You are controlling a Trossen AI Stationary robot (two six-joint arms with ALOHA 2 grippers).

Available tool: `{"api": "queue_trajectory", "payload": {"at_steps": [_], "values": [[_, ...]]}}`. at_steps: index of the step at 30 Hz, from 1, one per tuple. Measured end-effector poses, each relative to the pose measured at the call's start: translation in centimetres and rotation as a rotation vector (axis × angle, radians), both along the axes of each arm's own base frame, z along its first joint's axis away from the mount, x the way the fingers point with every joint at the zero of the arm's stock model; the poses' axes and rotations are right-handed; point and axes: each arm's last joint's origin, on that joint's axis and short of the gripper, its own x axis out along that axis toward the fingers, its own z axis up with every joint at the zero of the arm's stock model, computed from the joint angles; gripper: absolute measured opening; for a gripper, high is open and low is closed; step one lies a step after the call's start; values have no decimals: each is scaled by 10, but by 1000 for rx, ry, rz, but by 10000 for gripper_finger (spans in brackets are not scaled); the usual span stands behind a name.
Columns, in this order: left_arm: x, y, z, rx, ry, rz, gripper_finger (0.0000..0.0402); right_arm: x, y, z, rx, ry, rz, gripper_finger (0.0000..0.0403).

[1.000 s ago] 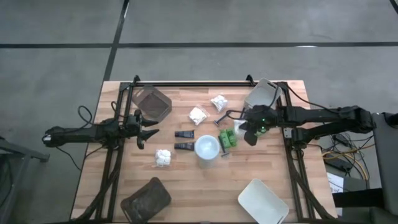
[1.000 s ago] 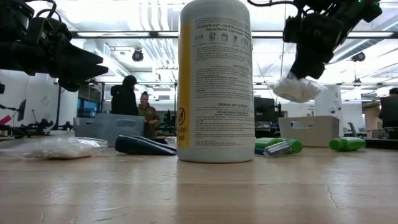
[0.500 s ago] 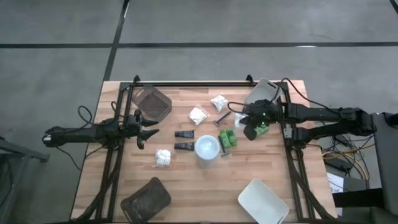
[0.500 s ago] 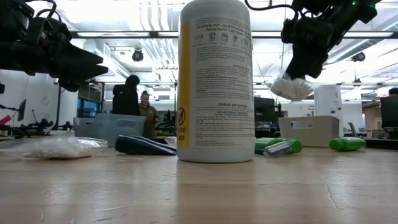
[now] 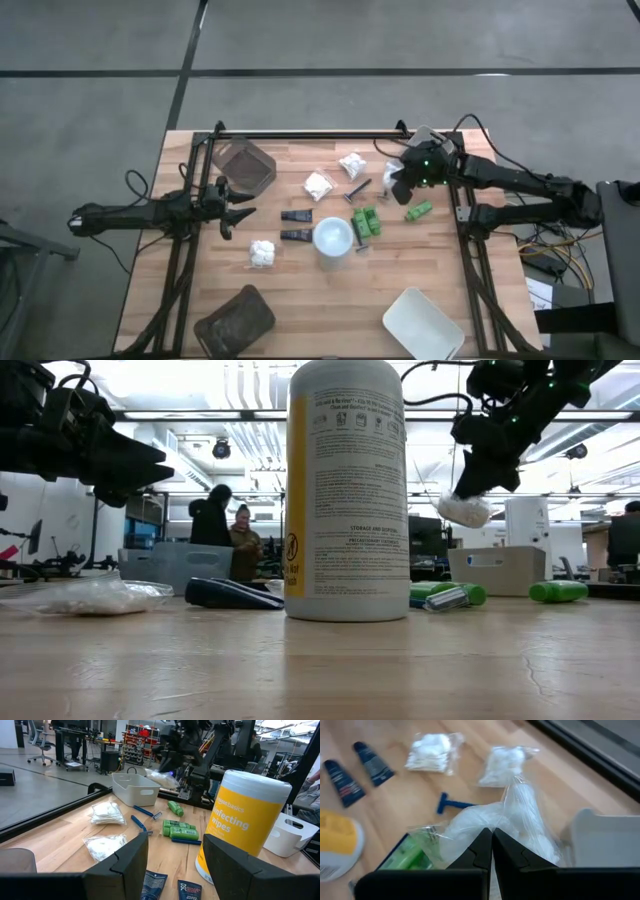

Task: Pick & Place Travel size toiletries
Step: Put the white cotton pack into the gray bin

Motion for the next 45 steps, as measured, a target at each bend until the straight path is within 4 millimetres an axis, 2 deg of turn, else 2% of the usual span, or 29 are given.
{"api": "queue_trajectory", "payload": {"at_steps": [16, 35, 40, 45], "values": [[0, 0, 0, 0, 0, 0, 195, -27, -43, 2, -57, 12, -301, 8], [0, 0, 0, 0, 0, 0, 195, -60, -74, 1, -144, 90, -554, 8], [0, 0, 0, 0, 0, -1, 195, -58, -77, 2, -164, 59, -565, 8], [0, 0, 0, 0, 0, 0, 195, -51, -88, -8, -151, 58, -615, 8]]}}
